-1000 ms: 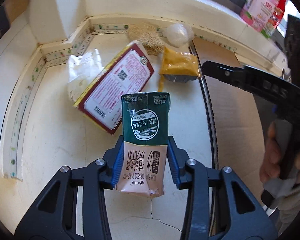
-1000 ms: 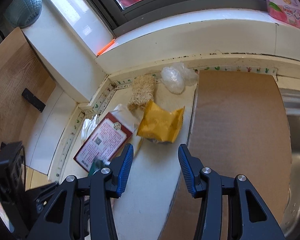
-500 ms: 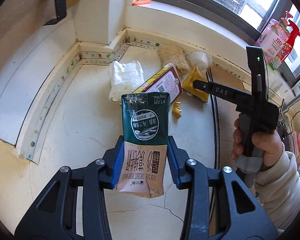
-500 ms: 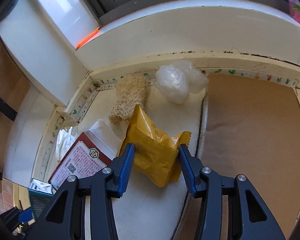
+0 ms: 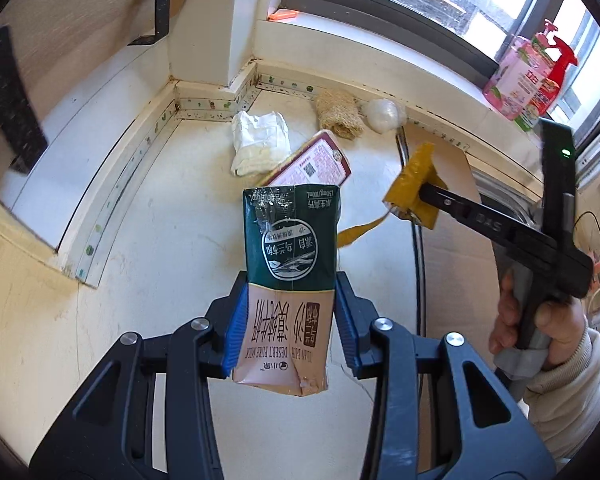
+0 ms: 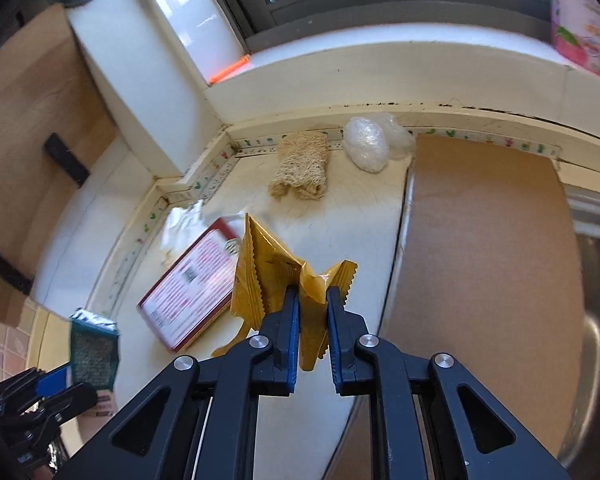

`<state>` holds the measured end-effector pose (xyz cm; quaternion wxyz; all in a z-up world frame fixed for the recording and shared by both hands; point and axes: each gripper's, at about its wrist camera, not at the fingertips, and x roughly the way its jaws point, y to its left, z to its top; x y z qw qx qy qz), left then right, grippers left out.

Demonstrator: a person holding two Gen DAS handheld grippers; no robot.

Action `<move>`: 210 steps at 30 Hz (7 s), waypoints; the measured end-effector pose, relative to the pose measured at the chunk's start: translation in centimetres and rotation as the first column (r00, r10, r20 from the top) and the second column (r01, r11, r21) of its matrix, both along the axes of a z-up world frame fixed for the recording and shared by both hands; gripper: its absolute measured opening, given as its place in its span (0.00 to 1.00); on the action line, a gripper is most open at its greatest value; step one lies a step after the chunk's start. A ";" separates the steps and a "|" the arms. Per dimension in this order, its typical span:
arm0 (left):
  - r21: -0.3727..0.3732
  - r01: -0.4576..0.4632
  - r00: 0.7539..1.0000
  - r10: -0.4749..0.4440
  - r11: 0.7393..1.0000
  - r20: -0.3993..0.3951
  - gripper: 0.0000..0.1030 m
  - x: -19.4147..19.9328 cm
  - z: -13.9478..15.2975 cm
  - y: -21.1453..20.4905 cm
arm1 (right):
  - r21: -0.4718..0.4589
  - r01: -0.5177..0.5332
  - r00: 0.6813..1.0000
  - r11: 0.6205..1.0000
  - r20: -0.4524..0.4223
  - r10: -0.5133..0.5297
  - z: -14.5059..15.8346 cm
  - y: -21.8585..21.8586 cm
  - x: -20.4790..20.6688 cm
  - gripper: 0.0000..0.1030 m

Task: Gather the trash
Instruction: 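Carry the green-pink packet and yellow packet down over the black bin with both tools, then open both tools to drop the packets into the bin, then raise both tools back up toward the counter trash, then grasp the red-white carton with the left tool while the right tool grasps the white plastic bag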

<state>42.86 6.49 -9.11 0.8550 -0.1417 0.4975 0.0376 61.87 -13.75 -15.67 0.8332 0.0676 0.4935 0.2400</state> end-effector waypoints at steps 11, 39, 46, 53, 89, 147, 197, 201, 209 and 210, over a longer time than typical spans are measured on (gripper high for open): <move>0.001 0.130 0.991 -0.130 0.992 0.010 0.35 -10.5 1.4 -2.4 | 0.010 0.070 0.995 0.997 0.065 -0.071 7.0 -4.5 -18.0 0.12; -0.048 0.339 0.940 -0.341 0.940 -0.026 0.35 -30.9 -0.8 -6.8 | -0.104 0.158 0.986 0.982 -0.036 -0.162 4.3 -4.5 -51.0 0.12; -0.055 0.293 0.953 -0.296 0.954 -0.067 0.35 -32.3 -4.4 -7.2 | -0.107 0.127 0.983 0.986 -0.122 -0.140 0.1 -5.1 -51.6 0.12; -0.074 0.247 0.958 -0.255 0.966 -0.128 0.35 -33.3 -9.5 -7.1 | -0.127 0.089 0.973 0.988 -0.201 -0.113 -5.6 -5.6 -52.3 0.12; -0.097 0.085 0.904 -0.117 0.992 -0.410 0.38 -32.4 -47.1 -2.5 | -0.188 -0.020 0.875 0.982 -0.479 -0.074 -44.1 2.3 -51.0 0.29; -0.025 0.410 0.907 -0.405 0.912 0.115 0.58 -33.3 3.9 -5.7 | -0.110 0.276 0.959 0.955 0.100 -0.266 9.4 -8.2 -57.4 0.36; 0.121 0.219 0.963 -0.194 0.968 -0.190 0.59 13.0 -5.0 -1.2 | 0.050 0.034 0.997 0.998 -0.064 -0.031 3.3 0.0 -3.6 0.36; 0.141 0.238 0.953 -0.203 0.961 -0.224 0.59 15.2 -6.9 -1.7 | 0.062 0.023 0.995 0.998 -0.096 -0.017 1.1 0.9 -1.4 0.36; 0.087 0.261 0.945 -0.236 0.961 -0.228 0.62 16.9 -7.7 -1.7 | 0.070 -0.001 0.991 0.998 -0.130 0.010 -1.4 1.6 -0.7 0.36; 0.077 0.279 0.939 -0.255 0.957 -0.230 0.62 16.9 -7.6 -1.9 | 0.070 -0.002 0.991 0.998 -0.135 0.012 -1.6 1.6 -0.7 0.36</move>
